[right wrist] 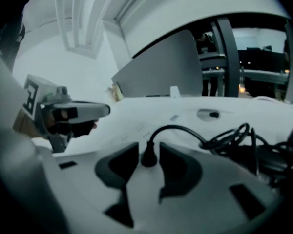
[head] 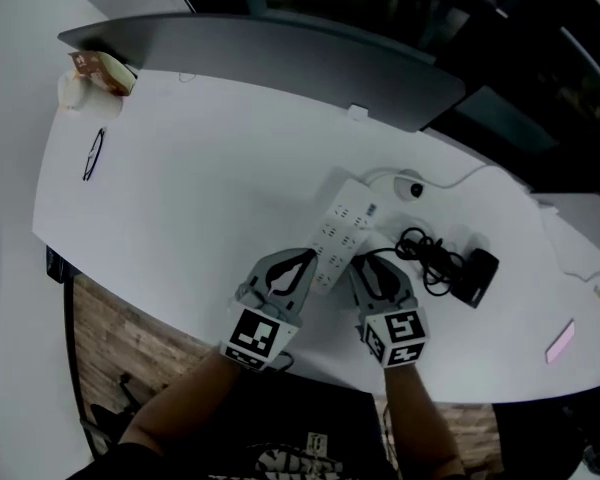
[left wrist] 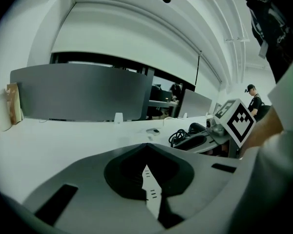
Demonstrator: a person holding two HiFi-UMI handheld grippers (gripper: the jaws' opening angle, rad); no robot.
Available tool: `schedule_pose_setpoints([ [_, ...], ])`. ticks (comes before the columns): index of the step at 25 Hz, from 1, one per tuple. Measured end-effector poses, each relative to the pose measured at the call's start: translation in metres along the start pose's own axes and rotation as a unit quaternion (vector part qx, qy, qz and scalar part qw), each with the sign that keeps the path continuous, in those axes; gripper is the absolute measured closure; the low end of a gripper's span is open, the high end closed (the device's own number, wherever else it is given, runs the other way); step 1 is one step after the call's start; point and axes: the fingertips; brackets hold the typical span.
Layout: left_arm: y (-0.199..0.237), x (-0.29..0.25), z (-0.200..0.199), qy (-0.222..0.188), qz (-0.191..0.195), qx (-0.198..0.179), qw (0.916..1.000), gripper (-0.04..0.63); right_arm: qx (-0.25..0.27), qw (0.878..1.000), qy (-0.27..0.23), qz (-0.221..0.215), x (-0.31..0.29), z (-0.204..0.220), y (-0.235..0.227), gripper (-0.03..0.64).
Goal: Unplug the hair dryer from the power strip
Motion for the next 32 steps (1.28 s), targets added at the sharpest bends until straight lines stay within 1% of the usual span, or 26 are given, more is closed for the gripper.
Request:
schedule_pose_setpoints([
  [1,-0.003,-0.003,0.0,-0.001,0.005,-0.003,1.0,0.569,0.002,1.0,0.005,0.004,-0.002,0.001,-0.001,0.466],
  [3,-0.004,-0.009,0.002,-0.003,0.012,-0.004,0.9999,0.569,0.007,1.0,0.001,0.016,-0.006,-0.001,-0.002,0.506],
  [5,-0.002,-0.018,0.006,0.0,0.022,-0.007,0.9997,0.569,0.013,0.999,-0.02,0.03,-0.008,-0.008,-0.004,0.517],
  [6,-0.002,-0.023,0.009,0.003,0.03,-0.011,0.9995,0.569,0.005,0.998,-0.042,0.035,-0.005,-0.018,-0.007,0.526],
  [7,-0.001,-0.027,0.013,0.008,0.04,-0.016,0.999,0.569,-0.018,0.997,-0.074,0.034,-0.001,-0.03,-0.01,0.528],
  [8,-0.003,-0.03,0.016,0.013,0.051,-0.019,0.9985,0.569,-0.051,0.992,-0.111,0.028,0.006,-0.045,-0.013,0.528],
  [10,-0.01,-0.033,0.025,0.023,0.076,-0.024,0.9966,0.569,-0.12,0.977,-0.174,0.008,0.018,-0.069,-0.022,0.528],
  [12,-0.016,-0.033,0.031,0.031,0.098,-0.041,0.9939,0.569,-0.172,0.963,-0.208,-0.007,0.019,-0.082,-0.033,0.529],
  [13,-0.017,-0.032,0.033,0.035,0.105,-0.051,0.9925,0.569,-0.186,0.959,-0.215,-0.009,0.014,-0.085,-0.036,0.529],
  [15,-0.015,-0.032,0.038,0.039,0.113,-0.058,0.9911,0.569,-0.198,0.956,-0.216,-0.005,0.002,-0.087,-0.041,0.534],
  [17,-0.011,-0.032,0.039,0.04,0.114,-0.046,0.9916,0.569,-0.204,0.957,-0.208,0.0,-0.009,-0.086,-0.041,0.535],
  [19,-0.009,-0.034,0.04,0.038,0.118,-0.031,0.9919,0.569,-0.206,0.96,-0.192,0.008,-0.017,-0.082,-0.041,0.536],
  [22,-0.013,-0.035,0.042,0.037,0.129,-0.03,0.9905,0.569,-0.188,0.967,-0.169,0.026,-0.019,-0.075,-0.039,0.537],
  [24,-0.016,-0.037,0.043,0.04,0.136,-0.036,0.9892,0.569,-0.156,0.974,-0.159,0.046,-0.018,-0.073,-0.037,0.537],
  [26,-0.018,-0.037,0.044,0.042,0.14,-0.039,0.9884,0.569,-0.089,0.983,-0.143,0.078,-0.018,-0.072,-0.034,0.531],
  [28,-0.019,-0.037,0.045,0.042,0.143,-0.038,0.988,0.569,-0.01,0.987,-0.117,0.109,-0.021,-0.073,-0.03,0.518],
  [30,-0.018,-0.038,0.046,0.046,0.146,-0.042,0.9873,0.569,0.064,0.985,-0.094,0.132,-0.026,-0.075,-0.023,0.512],
  [32,-0.016,-0.039,0.05,0.054,0.147,-0.051,0.9863,0.569,0.127,0.977,-0.092,0.142,-0.034,-0.08,-0.013,0.512],
])
Point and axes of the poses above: the fingertips, and each gripper's own axes: x backward along the fingers, y to its left, z out of its underside, and after that the axes turned 1 degree about -y, right-handed
